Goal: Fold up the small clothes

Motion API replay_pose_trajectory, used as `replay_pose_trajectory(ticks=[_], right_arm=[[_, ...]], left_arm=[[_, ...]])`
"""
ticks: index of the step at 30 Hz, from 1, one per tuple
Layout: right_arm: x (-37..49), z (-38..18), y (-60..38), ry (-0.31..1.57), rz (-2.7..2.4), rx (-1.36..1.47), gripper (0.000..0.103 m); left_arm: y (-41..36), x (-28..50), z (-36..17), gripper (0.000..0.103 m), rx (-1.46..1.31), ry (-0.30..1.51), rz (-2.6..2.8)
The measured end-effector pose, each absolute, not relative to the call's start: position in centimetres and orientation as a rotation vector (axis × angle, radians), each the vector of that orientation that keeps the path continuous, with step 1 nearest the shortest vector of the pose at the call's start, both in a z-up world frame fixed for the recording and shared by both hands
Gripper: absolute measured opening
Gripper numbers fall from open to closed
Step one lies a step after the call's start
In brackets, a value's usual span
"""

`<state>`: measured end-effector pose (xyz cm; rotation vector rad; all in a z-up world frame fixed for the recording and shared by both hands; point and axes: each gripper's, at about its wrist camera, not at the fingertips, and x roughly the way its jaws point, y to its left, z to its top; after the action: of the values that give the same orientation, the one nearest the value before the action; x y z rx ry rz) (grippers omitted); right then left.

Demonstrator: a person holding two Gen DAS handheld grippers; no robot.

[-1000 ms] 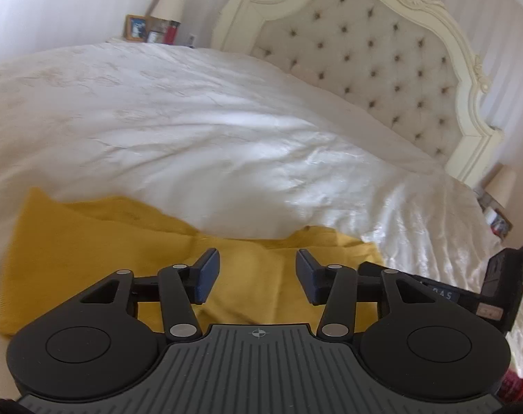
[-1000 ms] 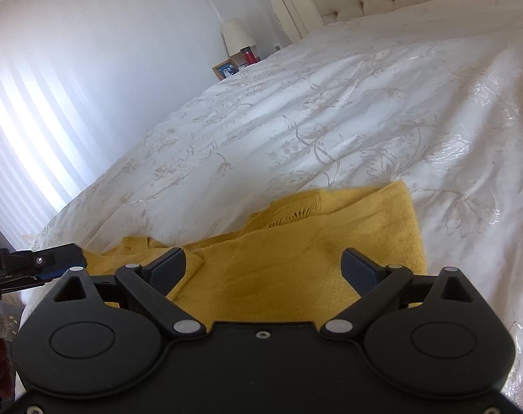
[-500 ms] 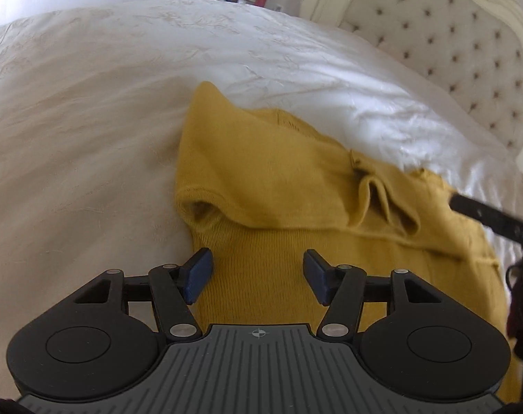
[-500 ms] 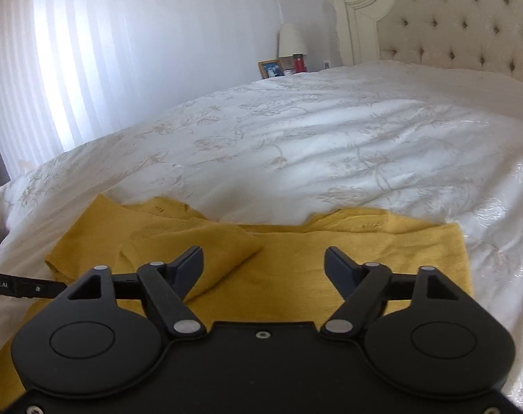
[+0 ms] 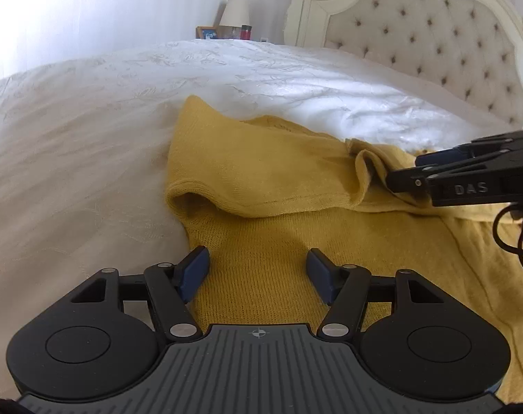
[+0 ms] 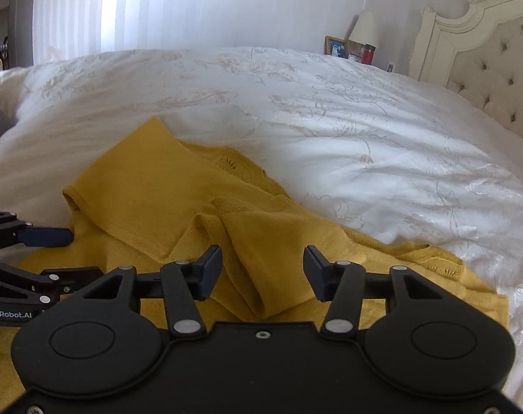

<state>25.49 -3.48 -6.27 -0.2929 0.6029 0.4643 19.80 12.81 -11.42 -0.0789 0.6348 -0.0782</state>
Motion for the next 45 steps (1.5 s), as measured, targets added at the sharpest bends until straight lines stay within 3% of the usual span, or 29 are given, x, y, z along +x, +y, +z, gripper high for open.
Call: replay_pose_trajectory(ticks=[1, 2, 4, 11, 15, 17, 21, 23, 25, 28, 31, 32, 33, 34, 36, 42, 44, 45], right_arm=[[25.7, -6.5, -3.2, 0.62, 0.454, -0.306, 0.051], [26.0, -6.8, -3.1, 0.632, 0.434, -0.318, 0.035], [26.2, -6.6, -3.7, 0.631, 0.409, -0.28, 0.014], [25.6, -4.0, -11.2, 0.605, 0.224, 0.037, 0.014], [25.9, -5.5, -16.3, 0.714, 0.097, 0.183, 0.016], [25.8, -6.4, -18.1, 0.754, 0.048, 0.22, 0.028], [24.6, -5.6, -17.5, 0.695, 0.111, 0.143, 0.032], [24.0, -4.9, -15.3, 0.65, 0.19, 0.042, 0.051], [23.7, -4.3, -13.1, 0.604, 0.268, -0.007, 0.061], [24.2, -3.7, -9.2, 0.581, 0.335, -0.05, 0.062], [25.7, -4.4, -6.1, 0.63, 0.349, -0.107, 0.071], [26.1, -5.1, -5.4, 0.654, 0.335, -0.129, 0.07], [26.4, -5.8, -5.1, 0.681, 0.332, -0.137, 0.061], [26.8, -6.3, -5.1, 0.707, 0.327, -0.132, 0.018], [27.0, -6.6, -6.6, 0.734, 0.288, -0.079, 0.013], [26.9, -5.8, -15.9, 0.725, 0.142, 0.18, 0.014], [27.0, -6.2, -18.4, 0.748, 0.093, 0.214, 0.026], [27.0, -6.5, -19.2, 0.758, 0.085, 0.22, 0.026]], left_arm=[[12.7, 19.8, -11.4, 0.062, -0.073, 0.634, -0.078], [12.8, 19.8, -11.4, 0.062, -0.075, 0.633, -0.079], [13.2, 19.7, -11.4, 0.062, -0.093, 0.627, -0.087], [13.0, 19.7, -11.6, 0.062, -0.088, 0.613, -0.084], [12.9, 19.6, -11.5, 0.063, -0.08, 0.611, -0.082], [12.8, 19.5, -11.6, 0.063, -0.082, 0.611, -0.082], [12.7, 19.4, -11.5, 0.063, -0.071, 0.609, -0.077], [12.6, 19.4, -11.6, 0.063, -0.063, 0.61, -0.074], [12.5, 19.4, -11.5, 0.063, -0.063, 0.61, -0.073], [12.6, 19.4, -11.5, 0.063, -0.063, 0.61, -0.073], [12.6, 19.4, -11.5, 0.063, -0.065, 0.61, -0.074], [12.6, 19.4, -11.5, 0.063, -0.064, 0.61, -0.074], [12.5, 19.4, -11.5, 0.063, -0.065, 0.61, -0.074], [12.5, 19.4, -11.5, 0.063, -0.065, 0.61, -0.074], [12.5, 19.4, -11.5, 0.063, -0.066, 0.609, -0.075], [12.3, 19.4, -11.5, 0.063, -0.067, 0.609, -0.072], [12.2, 19.4, -11.6, 0.064, -0.065, 0.609, -0.07], [12.2, 19.4, -11.6, 0.064, -0.065, 0.609, -0.07]])
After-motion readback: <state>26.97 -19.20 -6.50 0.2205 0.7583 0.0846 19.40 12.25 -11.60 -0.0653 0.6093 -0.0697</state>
